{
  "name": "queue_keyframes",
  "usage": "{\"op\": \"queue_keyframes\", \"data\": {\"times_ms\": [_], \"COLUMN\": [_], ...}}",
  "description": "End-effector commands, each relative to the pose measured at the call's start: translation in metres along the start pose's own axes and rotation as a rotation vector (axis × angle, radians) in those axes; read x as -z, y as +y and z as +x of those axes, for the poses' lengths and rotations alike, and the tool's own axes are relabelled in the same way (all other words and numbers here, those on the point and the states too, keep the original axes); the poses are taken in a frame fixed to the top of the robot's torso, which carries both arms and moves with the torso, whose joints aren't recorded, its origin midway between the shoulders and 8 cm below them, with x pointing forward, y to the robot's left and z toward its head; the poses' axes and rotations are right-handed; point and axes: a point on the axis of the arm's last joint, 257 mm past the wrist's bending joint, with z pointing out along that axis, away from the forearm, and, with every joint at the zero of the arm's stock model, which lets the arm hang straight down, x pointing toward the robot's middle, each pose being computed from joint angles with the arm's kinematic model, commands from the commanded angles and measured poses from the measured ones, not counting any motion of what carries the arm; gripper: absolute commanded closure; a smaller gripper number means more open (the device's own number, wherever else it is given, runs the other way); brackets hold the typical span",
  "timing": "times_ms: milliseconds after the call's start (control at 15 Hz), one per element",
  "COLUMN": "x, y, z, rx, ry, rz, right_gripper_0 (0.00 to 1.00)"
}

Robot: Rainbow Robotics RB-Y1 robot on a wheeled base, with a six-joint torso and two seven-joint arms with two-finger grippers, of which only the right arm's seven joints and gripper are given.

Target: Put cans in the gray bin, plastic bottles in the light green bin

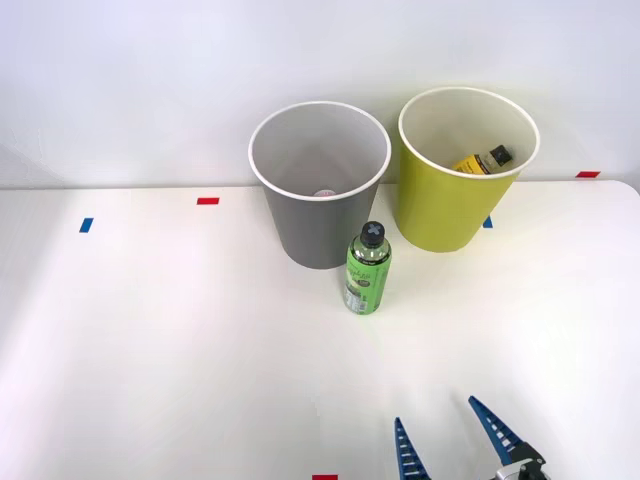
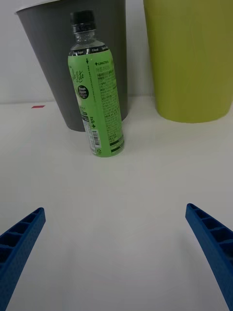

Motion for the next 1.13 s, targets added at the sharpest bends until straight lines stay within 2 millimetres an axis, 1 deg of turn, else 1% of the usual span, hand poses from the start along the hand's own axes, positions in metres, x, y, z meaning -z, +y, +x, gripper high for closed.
{"op": "queue_keyframes", "data": {"times_ms": [67, 1133], "x": [0.0006, 0.0006], "y": [-0.0009, -0.0009], "z": [0.0004, 0.0004], "rx": [-0.001, -0.001], "ry": [0.001, 0.001], "rz": [0.003, 0.003], "right_gripper_0": [0.00, 0.00]}}
